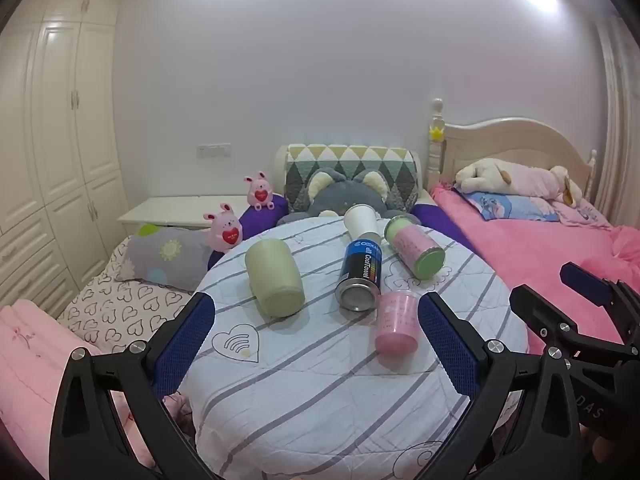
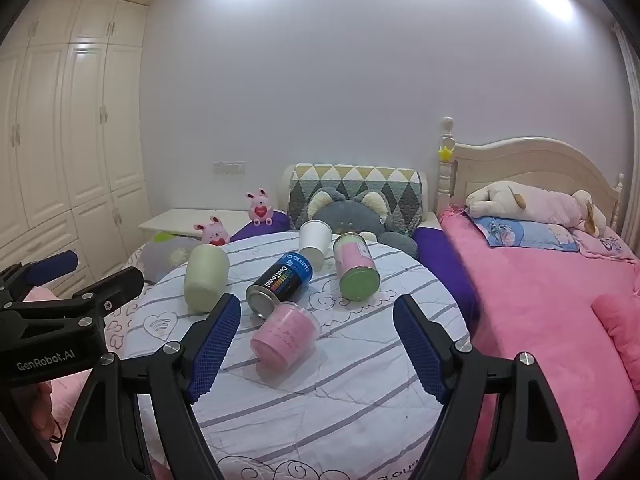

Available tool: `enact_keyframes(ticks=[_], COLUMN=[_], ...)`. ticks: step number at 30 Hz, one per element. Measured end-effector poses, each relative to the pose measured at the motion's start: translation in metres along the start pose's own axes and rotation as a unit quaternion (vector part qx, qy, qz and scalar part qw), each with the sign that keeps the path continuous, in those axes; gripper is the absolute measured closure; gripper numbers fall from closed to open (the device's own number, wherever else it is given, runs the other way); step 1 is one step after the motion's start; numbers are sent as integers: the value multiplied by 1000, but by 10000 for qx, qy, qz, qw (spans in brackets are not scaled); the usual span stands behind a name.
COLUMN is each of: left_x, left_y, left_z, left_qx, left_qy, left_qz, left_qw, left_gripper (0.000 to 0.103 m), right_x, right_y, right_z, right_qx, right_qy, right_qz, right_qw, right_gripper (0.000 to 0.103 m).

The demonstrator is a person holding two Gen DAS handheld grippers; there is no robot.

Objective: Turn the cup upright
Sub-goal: 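Move the left tool toward the pale green cup lying on its side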

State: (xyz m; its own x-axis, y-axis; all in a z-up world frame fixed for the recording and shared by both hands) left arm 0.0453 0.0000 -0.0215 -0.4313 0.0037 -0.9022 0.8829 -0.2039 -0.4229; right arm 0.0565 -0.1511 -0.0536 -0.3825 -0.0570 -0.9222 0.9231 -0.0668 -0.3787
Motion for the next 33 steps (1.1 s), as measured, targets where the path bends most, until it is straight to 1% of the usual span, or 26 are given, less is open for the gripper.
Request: enact_keyframes(ticks=[10, 16, 25, 33], left_x=[1, 1, 10, 13], left_y=[-2, 2, 13, 15], left_z=[3, -1, 5, 6], left_qx=[-4, 27, 40, 31], left_qy=[29, 3, 38, 56], left_qz=[18, -42, -154, -231], left_qw=[10000, 10000, 9999, 9997], left_gripper=[0, 0, 0, 0], right_x=[-1, -1, -3, 2], right_y=[0, 1, 1, 4], right_z=[0, 0, 2, 5], right_qx=[-3, -2, -1, 7], right_qy=[-12, -9, 24, 101], right_qz=[-2, -8, -58, -95], right_qw=[10000, 10000, 10000, 9999], right_gripper=[23, 23, 23, 23])
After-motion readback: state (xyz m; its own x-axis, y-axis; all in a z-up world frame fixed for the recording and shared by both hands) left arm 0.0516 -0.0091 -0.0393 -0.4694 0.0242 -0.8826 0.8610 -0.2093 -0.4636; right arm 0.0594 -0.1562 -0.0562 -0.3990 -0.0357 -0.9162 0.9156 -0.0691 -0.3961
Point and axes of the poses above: each gripper's, at about its wrist camera, not at the fingertips, and y roughly the way its jaws point, z to its right, x to its underside, the point moved 5 cm from there along y, roughly the way its jaws point, and after that the axes turned 12 degrees about x, right-handed, at the moved point
